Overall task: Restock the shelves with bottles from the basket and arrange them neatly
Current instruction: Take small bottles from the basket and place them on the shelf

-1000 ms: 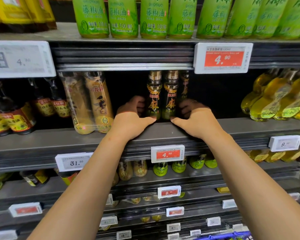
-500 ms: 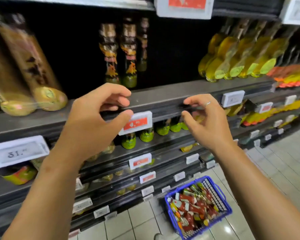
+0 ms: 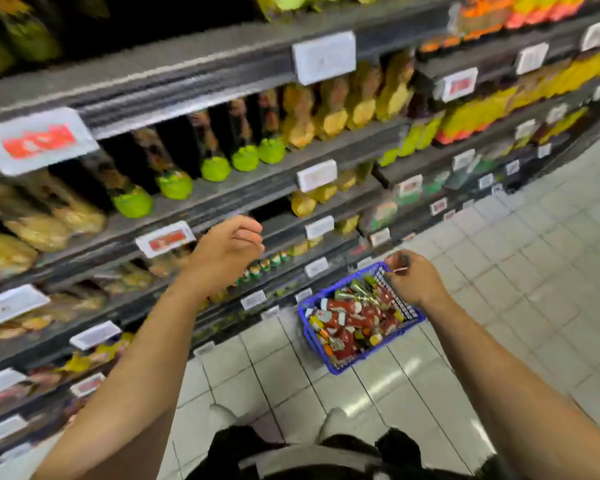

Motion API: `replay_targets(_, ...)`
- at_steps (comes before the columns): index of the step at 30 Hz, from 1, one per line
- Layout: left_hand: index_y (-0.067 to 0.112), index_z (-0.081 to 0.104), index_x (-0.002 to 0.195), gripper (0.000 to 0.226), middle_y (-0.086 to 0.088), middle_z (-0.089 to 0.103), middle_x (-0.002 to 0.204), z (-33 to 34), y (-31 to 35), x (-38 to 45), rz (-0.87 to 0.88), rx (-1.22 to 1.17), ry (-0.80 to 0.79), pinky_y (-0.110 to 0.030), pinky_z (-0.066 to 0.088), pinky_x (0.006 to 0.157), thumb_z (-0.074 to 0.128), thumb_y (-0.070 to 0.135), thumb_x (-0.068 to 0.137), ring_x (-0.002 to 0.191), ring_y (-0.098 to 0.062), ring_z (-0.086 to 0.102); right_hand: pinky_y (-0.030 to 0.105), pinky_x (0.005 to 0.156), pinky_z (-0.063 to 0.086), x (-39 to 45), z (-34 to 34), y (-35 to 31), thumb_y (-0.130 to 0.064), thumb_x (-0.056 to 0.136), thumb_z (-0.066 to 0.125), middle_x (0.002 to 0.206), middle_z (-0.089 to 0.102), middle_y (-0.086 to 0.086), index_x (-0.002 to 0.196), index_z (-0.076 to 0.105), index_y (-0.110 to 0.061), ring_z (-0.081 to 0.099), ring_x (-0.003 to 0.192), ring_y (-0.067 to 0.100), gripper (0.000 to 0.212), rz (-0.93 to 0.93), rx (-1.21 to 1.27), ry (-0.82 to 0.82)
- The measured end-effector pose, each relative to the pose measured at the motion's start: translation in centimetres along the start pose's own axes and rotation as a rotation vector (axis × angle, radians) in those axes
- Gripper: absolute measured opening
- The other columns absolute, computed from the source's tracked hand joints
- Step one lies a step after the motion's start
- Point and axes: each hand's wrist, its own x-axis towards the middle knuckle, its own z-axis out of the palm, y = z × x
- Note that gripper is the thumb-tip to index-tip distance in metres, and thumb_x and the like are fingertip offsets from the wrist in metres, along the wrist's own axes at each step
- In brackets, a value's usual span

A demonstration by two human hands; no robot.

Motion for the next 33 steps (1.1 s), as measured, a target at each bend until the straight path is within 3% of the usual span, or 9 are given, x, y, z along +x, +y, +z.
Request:
replay_targets(4, 0.023, 0.068, 0.104, 0.018, 0.009, 0.068, 0.093, 8.3, -1.1, 1.8, -0.227, -0.016, -0.054, -0.015, 0.051, 0.072, 0.071, 0.011, 0.091, 0.083, -0.001, 0.065, 0.033, 0.083, 0.053, -0.4, -0.2, 8.3, -0.007, 0.08, 0.069, 0.081, 0.07, -0.001, 0.074, 0.062, -0.021, 0.068, 0.089, 0.025, 0.018, 0.184, 0.06, -0.079)
replay_targets(8, 0.021, 0.066, 0.1, 0.015, -0.004, 0.069, 0.094, 14.6, -2.0, 3.8, -0.372, -0.072, -0.196, -0.045, 0.053, 0.091, 0.071, 0.015, 0.087, 0.102, -0.027, 0.068, 0.032, 0.086, 0.052, -0.2, 0.1, 13.6, -0.014, 0.084, 0.071, 0.091, 0.074, 0.002, 0.087, 0.07, -0.018, 0.067, 0.091, 0.026, 0.005, 0.289, 0.095, -0.163)
replay_targets(11, 0.024, 0.063, 0.099, 0.015, 0.003, 0.065, 0.085, 18.9, -4.0, 5.5, -0.43, -0.051, -0.265, -0.031, 0.048, 0.072, 0.069, 0.013, 0.09, 0.084, -0.021, 0.061, 0.039, 0.086, 0.054, 0.2, 0.8, 16.3, -0.016, 0.088, 0.066, 0.092, 0.072, 0.008, 0.085, 0.07, -0.018, 0.065, 0.089, 0.03, 0.006, 0.346, 0.066, -0.221)
replay_targets(14, 0.026, 0.063, 0.102, 0.016, 0.01, 0.067, 0.089, 22.7, -7.0, 7.5, -0.491, 0.018, -0.377, -0.021, 0.043, 0.062, 0.07, 0.019, 0.089, 0.079, -0.012, 0.06, 0.032, 0.091, 0.051, 1.2, 2.4, 18.3, -0.013, 0.09, 0.067, 0.108, 0.074, 0.011, 0.105, 0.074, -0.009, 0.066, 0.105, 0.03, 0.017, 0.448, 0.086, -0.25)
replay_targets(17, 0.023, 0.063, 0.098, 0.019, -0.003, 0.071, 0.1, 26.4, -10.0, 9.7, -0.531, 0.029, -0.455, -0.027, 0.051, 0.073, 0.072, 0.022, 0.081, 0.089, -0.019, 0.065, 0.024, 0.089, 0.043, 2.7, 4.3, 19.8, -0.017, 0.093, 0.066, 0.119, 0.071, 0.012, 0.114, 0.071, -0.006, 0.064, 0.113, 0.029, 0.024, 0.53, 0.078, -0.304)
replay_targets(20, 0.018, 0.061, 0.098, 0.02, -0.011, 0.07, 0.101, 30.2, -13.3, 12.2, -0.579, 0.047, -0.504, -0.036, 0.049, 0.076, 0.072, 0.02, 0.081, 0.087, -0.025, 0.062, 0.03, 0.097, 0.049, 4.9, 6.4, 21.4, -0.02, 0.093, 0.064, 0.122, 0.07, 0.015, 0.114, 0.072, -0.004, 0.063, 0.115, 0.032, 0.027, 0.586, 0.057, -0.339)
replay_targets(23, 0.023, 0.055, 0.102, 0.027, -0.006, 0.068, 0.1, 33.2, -16.0, 14.6, -0.627, 0.073, -0.535, -0.032, 0.045, 0.074, 0.071, 0.009, 0.086, 0.086, -0.025, 0.063, 0.035, 0.099, 0.05, 7.2, 7.6, 22.8, -0.024, 0.091, 0.066, 0.123, 0.069, 0.014, 0.116, 0.07, -0.009, 0.062, 0.115, 0.033, 0.03, 0.657, 0.068, -0.344)
replay_targets(29, 0.041, 0.047, 0.105, 0.042, 0.014, 0.055, 0.098, 37.3, -18.8, 20.0, -0.565, 0.247, -0.568, -0.027, 0.04, 0.078, 0.073, 0.016, 0.082, 0.094, -0.016, 0.057, 0.032, 0.101, 0.045, 13.4, 9.9, 26.6, -0.027, 0.092, 0.064, 0.132, 0.066, 0.011, 0.127, 0.065, -0.012, 0.059, 0.123, 0.031, 0.038, 0.659, 0.051, -0.392)
replay_targets(33, 0.033, 0.051, 0.117, 0.044, 0.004, 0.061, 0.111, 42.3, -21.5, 22.9, -0.623, 0.284, -0.535, -0.037, 0.051, 0.091, 0.076, 0.02, 0.082, 0.105, -0.025, 0.062, 0.03, 0.097, 0.045, 17.9, 12.4, 30.9, -0.027, 0.091, 0.065, 0.13, 0.065, 0.011, 0.128, 0.062, -0.012, 0.06, 0.119, 0.032, 0.04, 0.608, 0.074, -0.431)
